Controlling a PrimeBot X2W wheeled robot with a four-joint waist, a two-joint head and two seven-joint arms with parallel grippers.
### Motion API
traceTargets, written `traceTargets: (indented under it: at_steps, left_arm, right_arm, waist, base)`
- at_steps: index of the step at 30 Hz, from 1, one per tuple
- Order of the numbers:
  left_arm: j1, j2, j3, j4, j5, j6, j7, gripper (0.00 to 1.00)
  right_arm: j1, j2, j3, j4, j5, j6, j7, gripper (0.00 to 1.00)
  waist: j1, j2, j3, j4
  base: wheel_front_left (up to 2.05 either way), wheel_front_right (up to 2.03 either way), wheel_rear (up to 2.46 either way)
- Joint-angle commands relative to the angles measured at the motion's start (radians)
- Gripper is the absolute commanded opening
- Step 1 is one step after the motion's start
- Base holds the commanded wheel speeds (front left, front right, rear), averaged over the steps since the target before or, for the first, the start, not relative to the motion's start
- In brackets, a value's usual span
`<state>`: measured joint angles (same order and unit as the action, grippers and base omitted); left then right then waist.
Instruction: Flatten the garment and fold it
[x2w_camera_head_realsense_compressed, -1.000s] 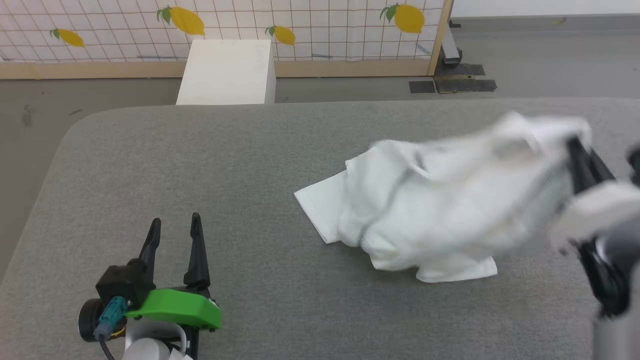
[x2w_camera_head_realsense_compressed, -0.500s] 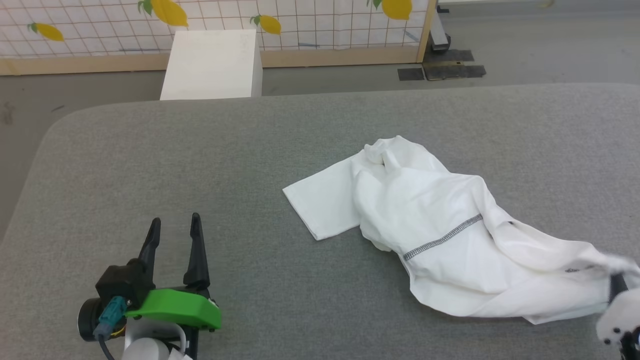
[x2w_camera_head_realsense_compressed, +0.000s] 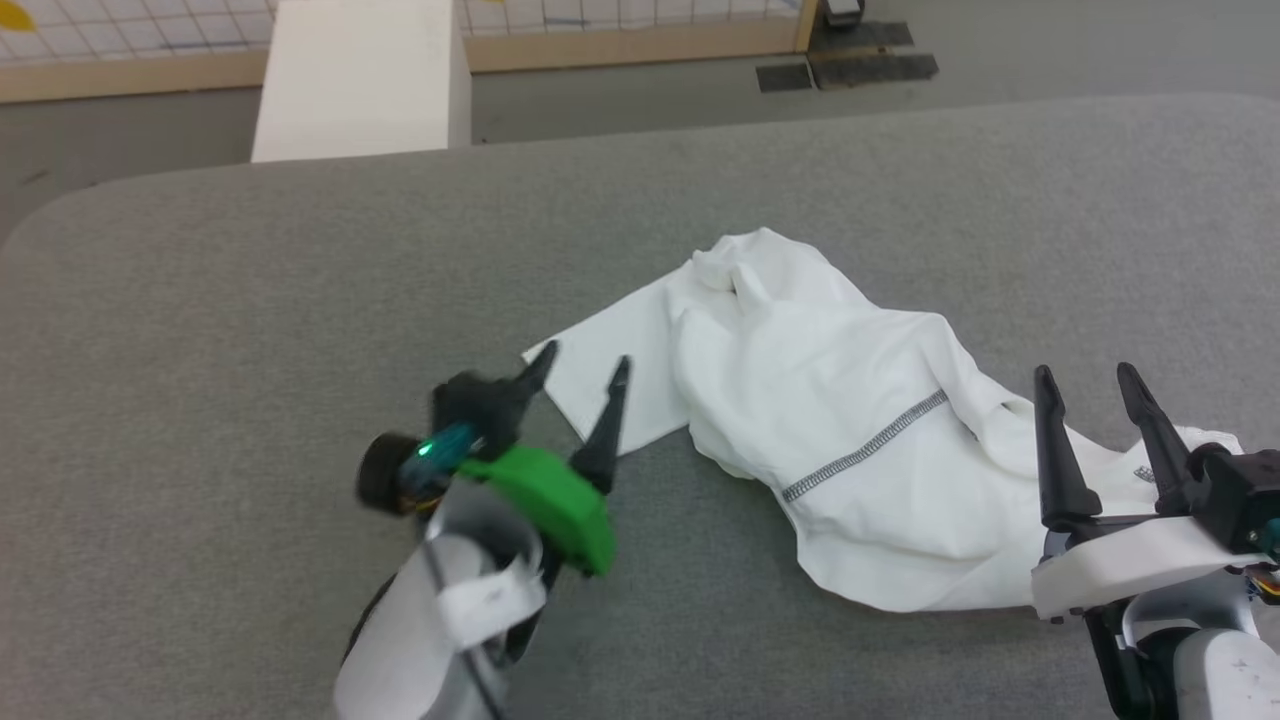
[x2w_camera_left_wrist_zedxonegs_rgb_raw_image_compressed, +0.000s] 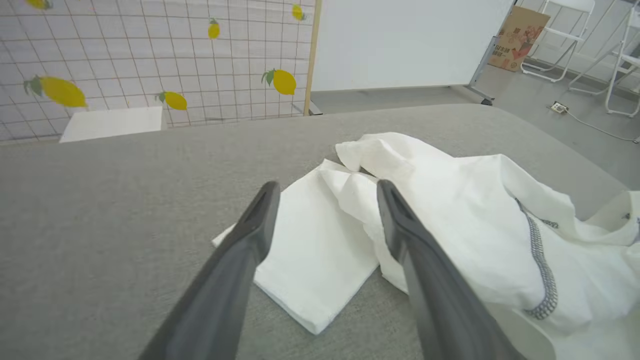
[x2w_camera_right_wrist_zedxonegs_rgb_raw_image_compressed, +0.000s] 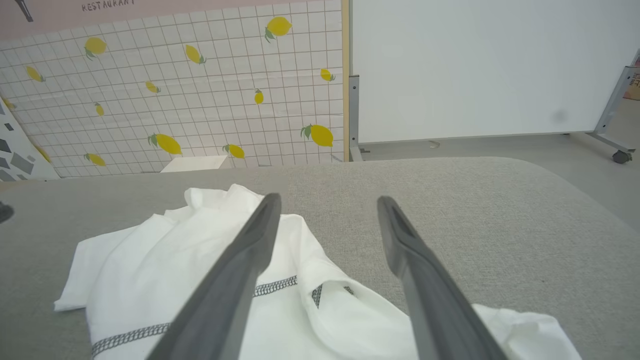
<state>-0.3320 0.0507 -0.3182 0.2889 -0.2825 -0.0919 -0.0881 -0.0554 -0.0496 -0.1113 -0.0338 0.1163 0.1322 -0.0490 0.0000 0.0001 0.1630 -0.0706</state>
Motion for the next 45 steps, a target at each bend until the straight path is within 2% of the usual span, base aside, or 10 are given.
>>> traceTargets:
  at_steps: [1,7,13,15,17,22,28,34,38,45]
  left_arm:
    - [-0.047,0.0,-0.028,0.029,-0.021,0.007,0.036,1.0]
    - [-0.185,0.0,-0.137,0.155,-0.122,0.047,0.209,1.0]
    - [-0.245,0.0,-0.168,0.226,-0.214,0.106,0.349,1.0]
    - [-0.255,0.0,-0.173,0.235,-0.23,0.113,0.374,1.0]
    - [-0.26,0.0,-0.175,0.233,-0.24,0.107,0.372,0.0]
    - [-0.259,0.003,-0.164,0.221,-0.244,0.109,0.322,0.0]
    - [-0.182,0.039,-0.09,0.155,-0.243,0.174,0.16,0.0]
    - [-0.023,0.119,0.023,0.022,-0.273,0.253,0.066,0.0]
    - [0.113,0.167,0.094,-0.079,-0.296,0.321,0.066,0.0]
    - [0.302,0.238,0.142,-0.174,-0.295,0.436,0.167,0.0]
  right_arm:
    - [-0.002,-0.001,0.008,-0.003,0.005,-0.002,-0.008,1.0]
    - [-0.02,-0.001,0.034,0.014,0.023,-0.002,-0.013,1.0]
    - [-0.035,-0.001,0.05,0.038,0.038,-0.002,-0.022,1.0]
    - [-0.036,-0.001,0.052,0.045,0.043,-0.002,-0.026,1.0]
    - [-0.036,-0.001,0.053,0.051,0.046,-0.002,-0.03,1.0]
    - [-0.036,-0.001,0.046,0.059,0.043,-0.002,-0.032,1.0]
    - [-0.03,-0.001,0.033,0.05,0.031,-0.002,-0.026,1.0]
    - [-0.014,-0.001,0.026,0.032,0.016,-0.002,-0.009,1.0]
    - [-0.001,-0.001,0.028,0.024,0.012,-0.002,0.006,1.0]
    - [0.019,-0.001,0.033,0.019,0.009,-0.002,0.045,1.0]
  waist:
    - [0.0,-0.0001,0.034,-0.031]
    - [0.0,-0.0001,0.071,-0.078]
    - [0.0,-0.0001,0.086,-0.111]
    - [0.0,-0.0001,0.086,-0.116]
    - [0.0,-0.0001,0.084,-0.118]
    - [0.0,-0.0001,0.072,-0.104]
    - [0.0,-0.0001,0.04,-0.061]
    - [0.0,-0.0001,0.002,-0.001]
    - [0.0,-0.0001,-0.019,0.034]
    - [0.0,-0.0001,-0.039,0.081]
  base:
    - [0.0,0.0,0.0]
    - [0.0,0.0,0.0]
    - [0.0,0.0,0.0]
    - [0.0,0.0,0.0]
    - [0.0,0.0,0.0]
    - [0.0,0.0,0.0]
    - [0.0,0.0,0.0]
    - [0.0,0.0,0.0]
    - [0.0,0.0,0.0]
    - [0.0,0.0,0.0]
